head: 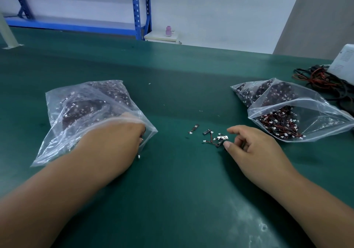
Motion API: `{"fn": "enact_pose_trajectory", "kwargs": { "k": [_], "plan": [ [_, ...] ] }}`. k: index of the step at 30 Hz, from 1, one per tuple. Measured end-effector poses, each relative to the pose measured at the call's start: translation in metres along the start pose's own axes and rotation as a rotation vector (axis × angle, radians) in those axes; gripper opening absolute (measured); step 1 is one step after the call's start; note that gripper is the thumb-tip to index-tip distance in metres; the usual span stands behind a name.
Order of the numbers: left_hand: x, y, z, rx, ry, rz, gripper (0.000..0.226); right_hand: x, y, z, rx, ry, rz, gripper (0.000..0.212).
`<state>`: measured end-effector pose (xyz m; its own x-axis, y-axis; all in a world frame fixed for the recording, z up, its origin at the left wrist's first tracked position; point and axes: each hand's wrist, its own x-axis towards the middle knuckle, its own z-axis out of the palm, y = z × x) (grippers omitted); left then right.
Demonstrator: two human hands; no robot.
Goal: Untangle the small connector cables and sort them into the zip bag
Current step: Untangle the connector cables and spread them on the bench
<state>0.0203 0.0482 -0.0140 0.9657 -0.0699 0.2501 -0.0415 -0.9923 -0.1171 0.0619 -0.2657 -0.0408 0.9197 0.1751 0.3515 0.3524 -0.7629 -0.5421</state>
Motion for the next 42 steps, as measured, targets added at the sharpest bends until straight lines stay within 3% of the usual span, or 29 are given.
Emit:
{"fn": "enact_pose_trajectory", "kwargs": {
  "k": [2, 5, 10, 15, 22, 28, 37, 42],
  "plan": [
    [-0.004, 0.005, -0.012, 0.048, 0.136, 0.063, 0.030, 0.000, 0.000, 0.000, 0.008, 0.000, 0.001, 0.025],
    [-0.012, 0.009, -0.019, 0.024, 0.171, 0.081, 0.024, -0.001, 0.001, 0.000, 0.009, 0.009, -0.004, 0.023],
    [-0.010, 0.009, -0.017, -0.023, -0.007, -0.041, 0.009, -0.001, 0.001, -0.001, -0.001, 0.013, -0.020, 0.021],
    [-0.007, 0.011, -0.014, -0.013, -0.142, -0.123, 0.014, 0.000, 0.002, -0.001, 0.011, 0.010, -0.020, 0.019],
    [-0.008, 0.010, -0.027, 0.031, 0.114, 0.031, 0.020, -0.001, 0.000, -0.001, 0.056, 0.021, -0.040, 0.018],
    [-0.010, 0.016, -0.036, -0.081, 0.174, 0.022, 0.008, -0.009, -0.011, -0.006, 0.044, -0.025, -0.231, 0.025],
    [-0.018, 0.027, -0.041, -0.147, 0.184, 0.011, 0.006, -0.005, -0.007, -0.002, 0.062, -0.043, -0.159, 0.027],
    [-0.028, 0.039, -0.054, -0.232, 0.204, 0.120, 0.014, -0.007, -0.010, -0.004, 0.052, -0.035, -0.164, 0.028]
  ]
}}
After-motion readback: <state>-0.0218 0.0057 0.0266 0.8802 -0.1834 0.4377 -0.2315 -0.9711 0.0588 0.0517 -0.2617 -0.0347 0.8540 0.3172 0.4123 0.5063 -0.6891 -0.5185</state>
